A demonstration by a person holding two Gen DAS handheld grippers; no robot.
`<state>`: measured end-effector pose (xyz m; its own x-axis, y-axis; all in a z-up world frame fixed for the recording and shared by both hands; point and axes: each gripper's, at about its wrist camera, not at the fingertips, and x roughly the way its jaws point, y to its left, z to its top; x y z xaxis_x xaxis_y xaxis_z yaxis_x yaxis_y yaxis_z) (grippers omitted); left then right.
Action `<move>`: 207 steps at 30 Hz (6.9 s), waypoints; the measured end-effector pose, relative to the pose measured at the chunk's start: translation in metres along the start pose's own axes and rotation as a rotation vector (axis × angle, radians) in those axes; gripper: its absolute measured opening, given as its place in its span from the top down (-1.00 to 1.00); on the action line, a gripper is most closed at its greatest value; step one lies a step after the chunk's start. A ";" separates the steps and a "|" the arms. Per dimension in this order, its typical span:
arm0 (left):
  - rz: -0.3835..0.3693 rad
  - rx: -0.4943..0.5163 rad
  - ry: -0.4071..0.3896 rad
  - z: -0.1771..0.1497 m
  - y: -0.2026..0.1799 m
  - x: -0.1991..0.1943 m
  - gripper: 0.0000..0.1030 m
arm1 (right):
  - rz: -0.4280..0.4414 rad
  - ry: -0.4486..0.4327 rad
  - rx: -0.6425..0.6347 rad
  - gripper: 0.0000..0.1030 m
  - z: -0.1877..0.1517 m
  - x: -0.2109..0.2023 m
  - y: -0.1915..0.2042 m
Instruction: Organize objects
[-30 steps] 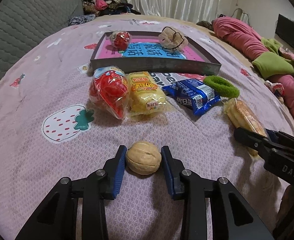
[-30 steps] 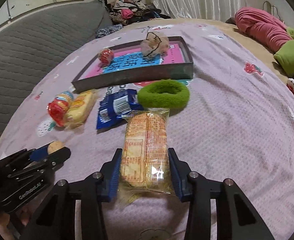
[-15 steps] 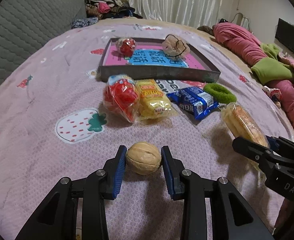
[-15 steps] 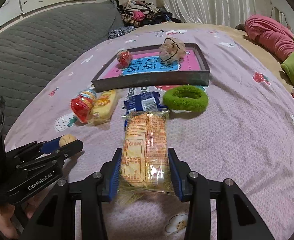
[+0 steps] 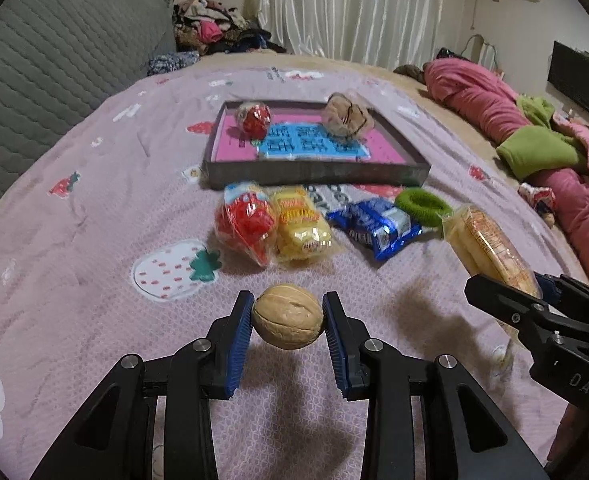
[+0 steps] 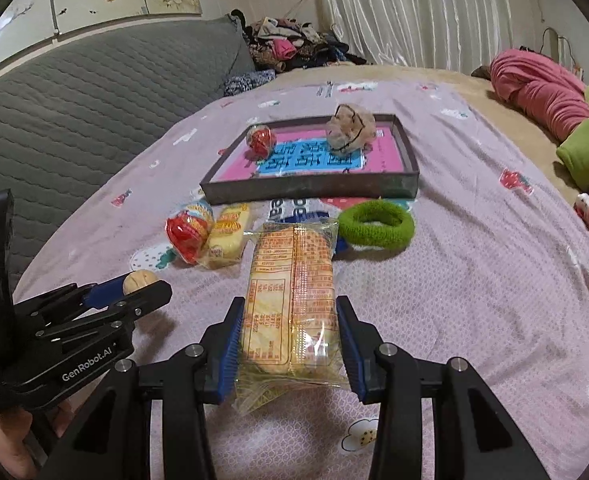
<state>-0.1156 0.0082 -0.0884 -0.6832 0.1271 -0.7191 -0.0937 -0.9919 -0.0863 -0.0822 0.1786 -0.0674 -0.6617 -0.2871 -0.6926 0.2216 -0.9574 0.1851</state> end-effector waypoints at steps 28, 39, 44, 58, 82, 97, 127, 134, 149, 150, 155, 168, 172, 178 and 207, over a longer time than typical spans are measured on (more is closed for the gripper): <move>0.011 0.044 -0.071 0.032 -0.013 -0.024 0.30 | -0.001 0.005 -0.062 0.66 0.014 -0.008 0.003; 0.008 0.047 -0.068 0.034 -0.015 -0.022 0.30 | -0.007 0.033 -0.076 0.66 0.007 -0.002 0.004; 0.010 0.052 -0.074 0.039 -0.017 -0.022 0.30 | -0.008 0.015 -0.087 0.66 0.016 -0.007 0.007; 0.019 0.068 -0.097 0.076 -0.020 -0.019 0.30 | -0.014 -0.022 -0.105 0.66 0.046 -0.009 0.006; 0.021 0.085 -0.130 0.143 -0.022 0.016 0.30 | -0.030 -0.101 -0.152 0.67 0.131 0.007 0.003; 0.044 0.092 -0.167 0.203 -0.015 0.043 0.30 | -0.052 -0.158 -0.185 0.66 0.189 0.023 -0.006; 0.022 0.010 0.004 0.198 0.042 0.195 0.30 | -0.006 -0.058 -0.162 0.66 0.177 0.174 -0.057; -0.005 -0.016 0.085 0.193 0.051 0.215 0.29 | -0.015 -0.038 -0.172 0.66 0.173 0.180 -0.056; -0.042 -0.054 0.170 0.184 0.058 0.236 0.22 | -0.043 0.008 -0.173 0.66 0.170 0.197 -0.056; -0.032 -0.056 0.168 0.185 0.059 0.236 0.11 | -0.044 0.007 -0.175 0.66 0.170 0.196 -0.056; -0.027 -0.060 0.156 0.186 0.059 0.233 -0.06 | -0.044 -0.001 -0.172 0.66 0.171 0.194 -0.056; -0.027 -0.073 0.104 0.193 0.062 0.212 -0.33 | -0.048 -0.029 -0.171 0.55 0.174 0.182 -0.055; -0.034 -0.075 0.083 0.196 0.063 0.202 -0.34 | -0.049 -0.056 -0.169 0.40 0.177 0.171 -0.052; -0.019 -0.070 0.036 0.200 0.065 0.178 -0.35 | -0.041 -0.104 -0.173 0.18 0.180 0.147 -0.044; 0.077 -0.004 -0.012 0.145 0.051 0.032 -0.54 | -0.101 -0.128 -0.159 -0.25 0.132 0.003 -0.015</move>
<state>-0.2478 -0.0369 -0.0159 -0.6971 0.0507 -0.7151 -0.0376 -0.9987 -0.0342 -0.1822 0.1884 0.0203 -0.7694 -0.2011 -0.6063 0.2530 -0.9675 -0.0002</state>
